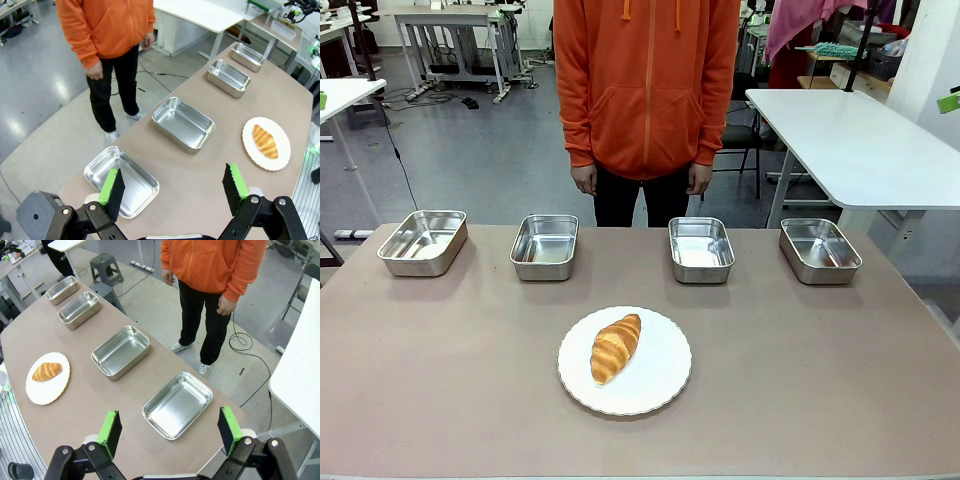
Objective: Place the bread in the container.
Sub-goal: Place the Butter Roll into the Airtight Container indicated by the human.
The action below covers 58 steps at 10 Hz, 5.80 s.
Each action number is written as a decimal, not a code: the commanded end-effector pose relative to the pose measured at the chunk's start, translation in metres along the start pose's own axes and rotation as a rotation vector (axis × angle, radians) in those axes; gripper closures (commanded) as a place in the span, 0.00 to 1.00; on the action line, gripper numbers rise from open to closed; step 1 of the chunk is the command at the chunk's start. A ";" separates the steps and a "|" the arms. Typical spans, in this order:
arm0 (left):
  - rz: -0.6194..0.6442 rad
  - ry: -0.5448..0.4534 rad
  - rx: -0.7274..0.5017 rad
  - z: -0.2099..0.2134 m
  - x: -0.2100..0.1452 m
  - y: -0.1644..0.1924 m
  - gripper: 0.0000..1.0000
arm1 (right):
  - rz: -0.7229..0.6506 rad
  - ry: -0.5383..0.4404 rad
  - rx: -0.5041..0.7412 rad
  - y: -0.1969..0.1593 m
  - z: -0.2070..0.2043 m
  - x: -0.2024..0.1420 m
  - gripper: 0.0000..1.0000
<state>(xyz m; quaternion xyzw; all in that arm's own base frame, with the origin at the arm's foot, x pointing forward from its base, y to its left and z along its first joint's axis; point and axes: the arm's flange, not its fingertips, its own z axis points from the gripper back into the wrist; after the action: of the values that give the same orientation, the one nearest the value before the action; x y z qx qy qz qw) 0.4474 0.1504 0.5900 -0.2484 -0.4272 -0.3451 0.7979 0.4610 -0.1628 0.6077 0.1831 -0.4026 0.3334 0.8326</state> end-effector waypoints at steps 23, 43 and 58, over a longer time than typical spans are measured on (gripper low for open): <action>-0.008 -0.021 -0.010 0.002 -0.001 -0.001 0.00 | 0.005 -0.017 0.003 0.001 0.000 0.001 0.00; -0.008 -0.021 -0.010 0.002 -0.001 -0.001 0.00 | 0.005 -0.017 0.003 0.001 0.000 0.001 0.00; -0.008 -0.021 -0.010 0.002 -0.001 -0.001 0.00 | 0.005 -0.017 0.003 0.001 0.000 0.001 0.00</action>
<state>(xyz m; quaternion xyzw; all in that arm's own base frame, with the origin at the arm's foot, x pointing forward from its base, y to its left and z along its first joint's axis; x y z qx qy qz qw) 0.4474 0.1504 0.5900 -0.2484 -0.4272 -0.3451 0.7979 0.4610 -0.1628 0.6077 0.1831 -0.4026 0.3334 0.8326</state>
